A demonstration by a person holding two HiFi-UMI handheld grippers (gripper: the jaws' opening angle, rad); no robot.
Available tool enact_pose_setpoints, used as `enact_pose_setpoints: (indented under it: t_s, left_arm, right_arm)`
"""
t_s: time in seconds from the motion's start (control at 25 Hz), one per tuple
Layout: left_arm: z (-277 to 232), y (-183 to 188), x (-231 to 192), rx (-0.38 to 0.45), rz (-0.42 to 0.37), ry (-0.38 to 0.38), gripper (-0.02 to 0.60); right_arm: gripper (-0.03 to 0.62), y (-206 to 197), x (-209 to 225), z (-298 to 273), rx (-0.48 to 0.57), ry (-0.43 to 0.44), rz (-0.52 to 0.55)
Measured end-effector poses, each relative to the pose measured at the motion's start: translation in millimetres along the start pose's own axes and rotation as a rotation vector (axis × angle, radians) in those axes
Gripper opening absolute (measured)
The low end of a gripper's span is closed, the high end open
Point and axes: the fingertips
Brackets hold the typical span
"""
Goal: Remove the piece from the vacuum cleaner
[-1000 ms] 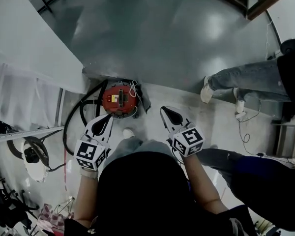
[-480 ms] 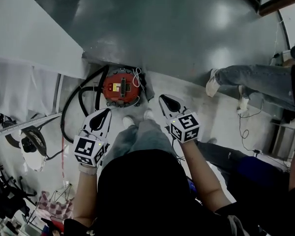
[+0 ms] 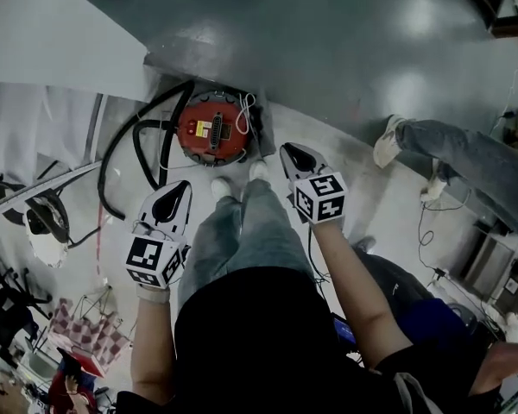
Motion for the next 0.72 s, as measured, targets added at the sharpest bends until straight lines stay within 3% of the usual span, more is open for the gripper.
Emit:
enact_pose_setpoints:
  t_s: [0.72]
  left_arm:
    - [-78, -120, -21, -0.116, 0.180, 0.116, 0.020]
  right_arm:
    - [0.170, -90, 125, -180, -0.242, -0.078, -0.128]
Point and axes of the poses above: the fingertips, and each gripper's own axes: z backward along the fingers, x to its right, y out of its top, and after that the axes turned 13 degrees about -z, right-handed
